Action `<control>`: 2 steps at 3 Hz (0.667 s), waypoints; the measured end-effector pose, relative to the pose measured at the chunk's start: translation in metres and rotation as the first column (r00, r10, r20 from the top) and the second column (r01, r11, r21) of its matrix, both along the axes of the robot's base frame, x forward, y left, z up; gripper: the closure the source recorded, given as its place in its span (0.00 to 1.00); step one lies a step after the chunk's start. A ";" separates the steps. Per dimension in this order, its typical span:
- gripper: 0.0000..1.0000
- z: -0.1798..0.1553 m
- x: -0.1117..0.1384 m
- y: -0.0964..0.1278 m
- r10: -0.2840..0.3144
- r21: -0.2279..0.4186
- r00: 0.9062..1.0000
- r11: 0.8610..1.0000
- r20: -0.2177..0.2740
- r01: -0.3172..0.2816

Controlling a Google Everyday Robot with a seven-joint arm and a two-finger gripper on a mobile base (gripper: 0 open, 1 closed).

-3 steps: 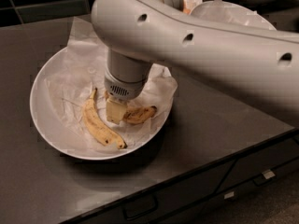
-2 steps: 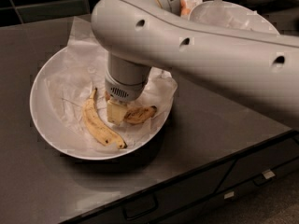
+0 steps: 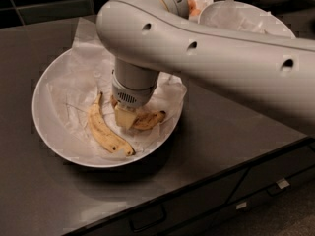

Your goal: Pick banana from white bowl

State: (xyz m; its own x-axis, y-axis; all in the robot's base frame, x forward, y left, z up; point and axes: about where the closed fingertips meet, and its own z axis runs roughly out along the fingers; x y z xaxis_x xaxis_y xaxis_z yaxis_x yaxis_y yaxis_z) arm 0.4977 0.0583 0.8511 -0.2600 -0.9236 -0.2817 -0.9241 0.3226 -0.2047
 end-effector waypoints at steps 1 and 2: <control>0.68 -0.002 0.000 -0.001 -0.014 -0.015 1.000 1.000 0.001 0.014; 0.91 -0.002 0.000 -0.001 -0.014 -0.015 1.000 1.000 0.001 0.014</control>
Offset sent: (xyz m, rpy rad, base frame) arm -0.0001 -0.0009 -0.0018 -0.0137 -0.0010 -0.0126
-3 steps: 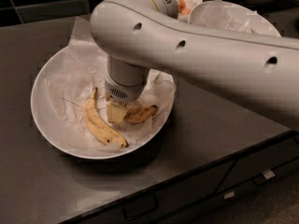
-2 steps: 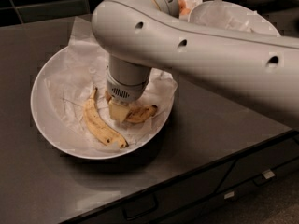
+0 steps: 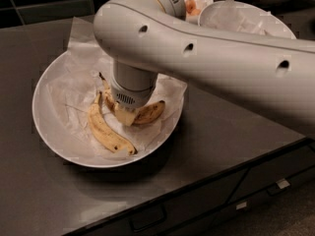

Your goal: Pick banana from white bowl

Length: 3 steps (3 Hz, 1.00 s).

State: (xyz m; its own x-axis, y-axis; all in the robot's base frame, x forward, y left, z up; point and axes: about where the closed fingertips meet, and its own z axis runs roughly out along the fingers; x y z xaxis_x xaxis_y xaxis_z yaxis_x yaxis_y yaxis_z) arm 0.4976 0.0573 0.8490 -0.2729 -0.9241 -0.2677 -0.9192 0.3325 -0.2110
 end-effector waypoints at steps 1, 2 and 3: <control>1.00 0.000 0.000 0.000 0.000 0.000 1.000 1.000 0.000 0.000; 1.00 0.016 -0.004 -0.002 0.028 0.056 0.999 0.998 0.026 -0.029; 1.00 0.044 -0.006 -0.013 0.054 0.188 0.996 0.980 0.076 -0.067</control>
Offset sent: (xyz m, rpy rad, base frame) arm -0.0107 -0.0047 0.0420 0.1551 -0.0604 0.0785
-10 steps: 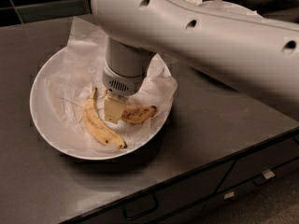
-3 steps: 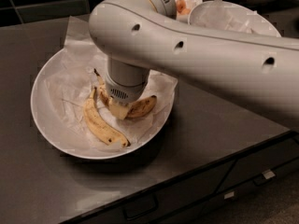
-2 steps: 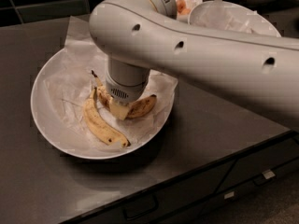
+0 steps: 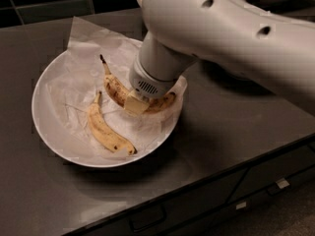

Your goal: Pick banana from white bowl

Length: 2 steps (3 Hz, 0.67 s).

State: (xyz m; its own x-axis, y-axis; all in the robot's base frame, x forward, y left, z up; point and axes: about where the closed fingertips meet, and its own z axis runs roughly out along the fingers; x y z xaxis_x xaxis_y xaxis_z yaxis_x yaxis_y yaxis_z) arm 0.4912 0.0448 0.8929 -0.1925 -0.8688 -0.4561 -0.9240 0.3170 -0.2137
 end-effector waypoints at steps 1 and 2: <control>1.00 0.025 -0.006 -0.013 0.043 0.126 0.999 0.991 0.030 -0.046; 1.00 0.047 -0.013 -0.016 0.133 0.248 0.991 0.959 0.027 -0.136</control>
Offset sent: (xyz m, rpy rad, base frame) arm -0.0335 -0.0144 0.0822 0.4284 -0.0112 0.3778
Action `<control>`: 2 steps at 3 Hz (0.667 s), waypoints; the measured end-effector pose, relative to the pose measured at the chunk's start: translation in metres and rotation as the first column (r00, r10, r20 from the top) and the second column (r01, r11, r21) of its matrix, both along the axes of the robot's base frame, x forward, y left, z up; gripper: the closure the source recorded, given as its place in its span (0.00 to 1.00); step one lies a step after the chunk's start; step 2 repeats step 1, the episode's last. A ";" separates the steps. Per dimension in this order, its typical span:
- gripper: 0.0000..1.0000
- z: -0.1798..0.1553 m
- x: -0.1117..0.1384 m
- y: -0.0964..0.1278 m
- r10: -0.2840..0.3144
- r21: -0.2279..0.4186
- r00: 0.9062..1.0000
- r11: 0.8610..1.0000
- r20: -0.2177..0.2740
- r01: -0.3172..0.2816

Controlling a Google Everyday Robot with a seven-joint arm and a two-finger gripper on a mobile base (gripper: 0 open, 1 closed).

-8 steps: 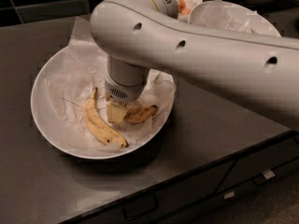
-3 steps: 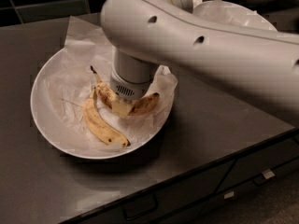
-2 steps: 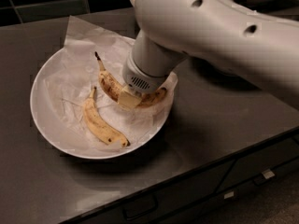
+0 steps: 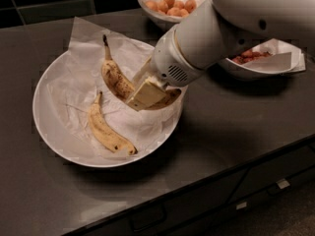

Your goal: Pick banana from white bowl

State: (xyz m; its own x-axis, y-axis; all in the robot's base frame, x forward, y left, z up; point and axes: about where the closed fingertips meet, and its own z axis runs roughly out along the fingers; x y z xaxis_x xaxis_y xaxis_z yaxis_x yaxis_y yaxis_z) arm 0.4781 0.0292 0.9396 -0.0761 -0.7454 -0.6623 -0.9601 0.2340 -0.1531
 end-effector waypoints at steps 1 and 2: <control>1.00 0.031 -0.018 0.016 0.168 0.085 0.986 0.982 0.008 -0.168; 1.00 0.031 -0.018 0.016 0.168 0.085 0.986 0.982 0.008 -0.168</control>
Offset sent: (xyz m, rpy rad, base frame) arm 0.0000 0.0000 0.0000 0.0000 0.0000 0.0000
